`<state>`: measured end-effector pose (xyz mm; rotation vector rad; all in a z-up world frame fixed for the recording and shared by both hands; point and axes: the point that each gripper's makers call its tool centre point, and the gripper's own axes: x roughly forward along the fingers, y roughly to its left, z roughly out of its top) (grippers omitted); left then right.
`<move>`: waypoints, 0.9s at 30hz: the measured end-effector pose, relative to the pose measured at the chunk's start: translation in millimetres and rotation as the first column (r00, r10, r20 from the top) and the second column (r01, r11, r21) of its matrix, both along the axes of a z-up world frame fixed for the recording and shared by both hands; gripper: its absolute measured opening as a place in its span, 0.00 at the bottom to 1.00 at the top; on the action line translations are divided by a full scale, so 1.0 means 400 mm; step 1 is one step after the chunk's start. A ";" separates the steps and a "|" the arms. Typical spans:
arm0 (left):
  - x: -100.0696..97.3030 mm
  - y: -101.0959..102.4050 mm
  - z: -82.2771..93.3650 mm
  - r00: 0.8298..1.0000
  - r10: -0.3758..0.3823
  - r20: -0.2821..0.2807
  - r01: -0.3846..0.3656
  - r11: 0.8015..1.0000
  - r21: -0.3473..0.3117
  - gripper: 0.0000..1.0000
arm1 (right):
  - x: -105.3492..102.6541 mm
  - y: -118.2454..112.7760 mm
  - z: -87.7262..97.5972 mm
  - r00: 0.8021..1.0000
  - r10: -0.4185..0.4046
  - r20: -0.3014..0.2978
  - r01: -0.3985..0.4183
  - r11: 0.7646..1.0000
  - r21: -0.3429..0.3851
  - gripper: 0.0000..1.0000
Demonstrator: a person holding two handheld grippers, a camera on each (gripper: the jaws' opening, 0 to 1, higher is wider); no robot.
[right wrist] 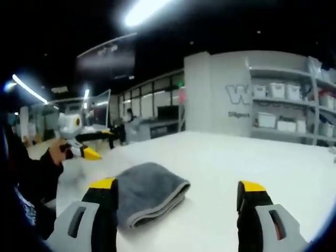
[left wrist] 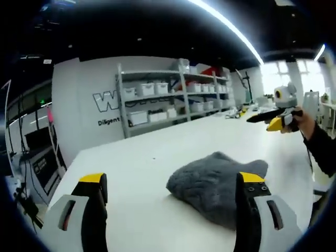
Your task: Open the folded towel by lifting each exposed corner and separating the folded layers until the towel lies flat within the target outline without major curled edges
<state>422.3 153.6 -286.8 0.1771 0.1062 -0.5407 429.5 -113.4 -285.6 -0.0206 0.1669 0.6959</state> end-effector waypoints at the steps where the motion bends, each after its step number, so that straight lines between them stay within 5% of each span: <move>1: -0.011 -0.004 -0.005 1.000 -0.015 -0.016 0.015 1.000 -0.008 1.00 | 0.001 -0.007 -0.005 1.000 -0.005 -0.007 0.005 1.000 0.003 0.93; 9: -0.037 0.013 -0.019 1.000 0.012 -0.022 -0.011 0.999 0.038 1.00 | -0.020 -0.026 0.000 1.000 -0.022 -0.010 0.022 1.000 0.001 0.91; 16: -0.071 -0.002 -0.004 0.999 0.017 0.032 -0.024 0.973 0.230 1.00 | -0.013 -0.053 0.033 0.999 -0.037 0.014 0.037 0.998 -0.057 0.91; 20: -0.088 -0.024 0.015 0.999 0.000 0.048 -0.012 0.969 0.248 1.00 | -0.006 -0.066 0.040 0.999 -0.040 0.015 0.042 0.991 -0.128 0.91; 27: -0.114 -0.069 0.081 0.995 -0.049 0.092 0.026 0.973 0.231 1.00 | 0.005 -0.059 0.124 0.999 -0.003 0.047 0.013 0.975 -0.222 0.91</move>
